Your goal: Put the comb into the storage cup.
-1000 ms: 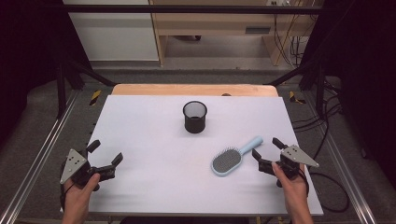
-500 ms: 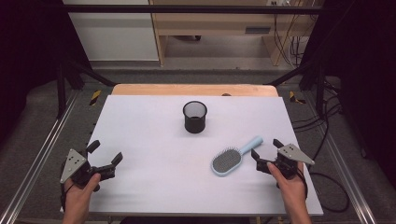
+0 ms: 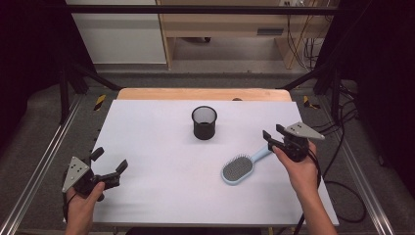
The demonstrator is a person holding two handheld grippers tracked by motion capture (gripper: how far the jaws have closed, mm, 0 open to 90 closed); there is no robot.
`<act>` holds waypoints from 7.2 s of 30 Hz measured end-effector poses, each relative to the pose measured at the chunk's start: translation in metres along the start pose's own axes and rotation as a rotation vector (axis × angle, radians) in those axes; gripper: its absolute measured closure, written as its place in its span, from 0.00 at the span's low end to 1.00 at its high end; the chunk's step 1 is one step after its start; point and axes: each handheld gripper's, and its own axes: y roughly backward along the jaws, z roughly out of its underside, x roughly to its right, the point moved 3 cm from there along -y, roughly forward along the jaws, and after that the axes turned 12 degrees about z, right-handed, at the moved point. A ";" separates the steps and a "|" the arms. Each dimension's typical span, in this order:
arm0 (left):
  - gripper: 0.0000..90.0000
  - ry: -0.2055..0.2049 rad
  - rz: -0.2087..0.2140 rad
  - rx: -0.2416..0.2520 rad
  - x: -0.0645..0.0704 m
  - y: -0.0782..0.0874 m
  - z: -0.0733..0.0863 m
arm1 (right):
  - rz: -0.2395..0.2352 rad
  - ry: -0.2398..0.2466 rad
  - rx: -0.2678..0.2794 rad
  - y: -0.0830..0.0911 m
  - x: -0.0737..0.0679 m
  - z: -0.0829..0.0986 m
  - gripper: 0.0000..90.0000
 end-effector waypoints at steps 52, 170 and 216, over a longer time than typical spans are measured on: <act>0.02 -0.049 0.026 -0.034 0.007 -0.003 0.000 | 0.019 0.239 -0.470 -0.080 -0.009 0.057 1.00; 0.03 -0.044 0.024 -0.050 0.004 0.000 0.002 | -0.209 0.225 -0.550 0.042 -0.070 0.109 0.63; 0.03 0.024 0.056 -0.010 0.014 -0.008 -0.025 | -0.118 0.094 -0.181 -0.005 -0.062 0.038 0.77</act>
